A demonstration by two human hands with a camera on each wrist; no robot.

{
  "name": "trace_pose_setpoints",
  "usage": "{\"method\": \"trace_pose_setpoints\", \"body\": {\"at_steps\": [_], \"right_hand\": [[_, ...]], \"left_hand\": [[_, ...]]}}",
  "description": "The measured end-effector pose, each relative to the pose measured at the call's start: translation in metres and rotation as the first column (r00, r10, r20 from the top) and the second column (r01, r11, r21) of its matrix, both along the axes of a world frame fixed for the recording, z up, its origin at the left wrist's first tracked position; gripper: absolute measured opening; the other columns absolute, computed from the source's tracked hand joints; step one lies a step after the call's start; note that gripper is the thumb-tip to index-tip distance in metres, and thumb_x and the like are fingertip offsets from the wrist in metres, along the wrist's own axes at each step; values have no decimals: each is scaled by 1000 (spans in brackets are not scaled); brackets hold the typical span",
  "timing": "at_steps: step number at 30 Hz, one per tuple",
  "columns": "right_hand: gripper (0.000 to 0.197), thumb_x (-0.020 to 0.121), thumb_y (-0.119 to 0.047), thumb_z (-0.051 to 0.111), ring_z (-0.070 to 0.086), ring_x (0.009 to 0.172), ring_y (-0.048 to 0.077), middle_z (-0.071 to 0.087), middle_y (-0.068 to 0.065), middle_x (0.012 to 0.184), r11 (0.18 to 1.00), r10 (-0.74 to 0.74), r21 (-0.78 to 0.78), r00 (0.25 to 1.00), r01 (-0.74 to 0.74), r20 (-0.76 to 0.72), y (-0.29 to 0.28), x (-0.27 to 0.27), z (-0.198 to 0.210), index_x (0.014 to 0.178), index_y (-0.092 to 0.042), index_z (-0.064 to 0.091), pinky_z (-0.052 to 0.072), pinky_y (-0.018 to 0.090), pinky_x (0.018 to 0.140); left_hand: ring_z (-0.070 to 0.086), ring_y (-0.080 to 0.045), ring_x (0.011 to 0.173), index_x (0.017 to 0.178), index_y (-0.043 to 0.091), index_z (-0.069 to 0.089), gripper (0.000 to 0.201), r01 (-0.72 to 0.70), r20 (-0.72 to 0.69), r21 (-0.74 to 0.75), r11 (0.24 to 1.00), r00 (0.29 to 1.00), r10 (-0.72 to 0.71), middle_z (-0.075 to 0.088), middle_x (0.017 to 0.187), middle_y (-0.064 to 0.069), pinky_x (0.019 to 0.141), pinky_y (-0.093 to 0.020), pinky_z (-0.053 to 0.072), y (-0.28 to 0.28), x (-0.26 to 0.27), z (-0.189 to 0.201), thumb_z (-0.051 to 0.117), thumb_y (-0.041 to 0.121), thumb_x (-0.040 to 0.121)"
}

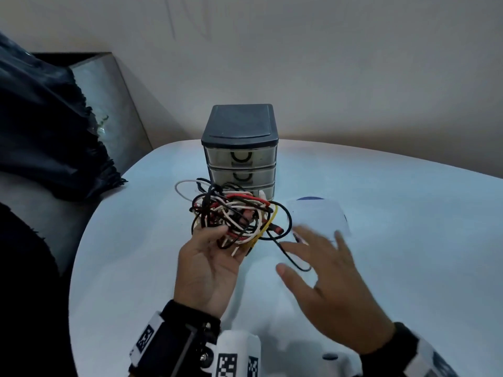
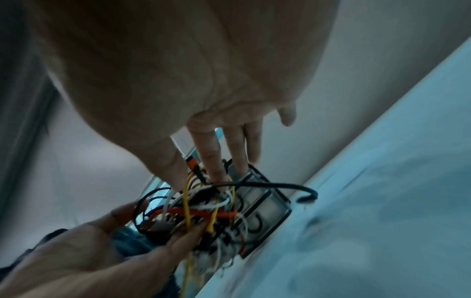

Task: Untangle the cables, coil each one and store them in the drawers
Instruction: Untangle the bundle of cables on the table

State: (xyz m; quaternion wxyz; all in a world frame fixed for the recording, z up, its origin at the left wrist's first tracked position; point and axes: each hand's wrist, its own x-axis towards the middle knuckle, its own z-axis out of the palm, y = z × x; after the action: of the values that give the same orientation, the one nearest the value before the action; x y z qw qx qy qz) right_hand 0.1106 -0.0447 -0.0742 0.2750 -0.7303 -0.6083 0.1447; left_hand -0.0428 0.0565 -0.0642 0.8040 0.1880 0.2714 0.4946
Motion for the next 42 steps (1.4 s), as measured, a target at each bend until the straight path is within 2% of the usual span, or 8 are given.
{"method": "trace_pose_setpoints", "body": {"at_steps": [4,9,14,17,23,35,39,42], "right_hand": [[16,94,-33,61,65,63,6,69,-10,65,1000,-14,-26,938,6,-348,2,-11,5,81,-27,69,53,33,73],[27,92,-20,65,55,40,17,67,7,56,999,-45,-42,777,24,-628,0,-24,22,66,-14,68,44,23,46],[23,92,-10,65,48,37,15,65,10,56,974,-109,38,606,225,-788,9,-38,24,70,-3,62,45,27,46],[17,81,-15,66,52,49,19,73,13,71,997,-71,-67,516,26,-853,7,-27,31,95,-6,61,50,39,67],[20,92,-25,58,66,66,19,76,11,79,902,99,-212,659,-375,-746,-4,-3,33,86,-10,71,53,34,75],[10,95,4,53,52,48,22,69,12,62,990,12,86,530,114,-848,7,-30,15,93,-3,61,45,28,53],[36,76,-12,47,33,50,21,50,11,52,984,23,63,237,165,-971,7,-24,22,112,-5,51,25,35,52],[29,92,-23,51,37,44,19,46,17,58,984,4,41,211,172,-977,8,-25,26,117,-11,57,25,34,50]], "left_hand": [[68,-34,108,120,10,66,68,-21,-6,-83,996,1000,20,70,117,-14,89,-47,55,1,-1,6,64,58,73],[74,-27,81,94,10,75,29,40,137,-68,997,990,-31,75,96,-10,61,-37,60,7,-8,4,64,22,71],[67,-30,90,91,9,77,34,156,171,-6,988,974,-152,70,101,-12,89,-40,50,-7,-1,-2,54,14,65],[69,-32,89,100,9,76,52,184,225,0,983,958,-179,72,100,-12,82,-40,57,-1,-5,-4,65,15,49],[72,-26,84,98,13,77,65,102,258,-27,994,962,-91,74,95,-6,91,-40,50,20,-24,-8,76,17,32],[66,-30,75,101,8,69,43,195,230,-5,981,955,-189,68,87,-12,70,-37,55,-3,0,-5,43,16,67],[66,-30,61,88,4,71,38,259,218,22,966,941,-257,68,75,-14,56,-35,58,-7,3,-1,47,14,60],[64,-31,57,82,3,70,35,290,185,8,957,940,-286,66,69,-14,50,-35,56,-8,3,-2,49,16,57]]}}
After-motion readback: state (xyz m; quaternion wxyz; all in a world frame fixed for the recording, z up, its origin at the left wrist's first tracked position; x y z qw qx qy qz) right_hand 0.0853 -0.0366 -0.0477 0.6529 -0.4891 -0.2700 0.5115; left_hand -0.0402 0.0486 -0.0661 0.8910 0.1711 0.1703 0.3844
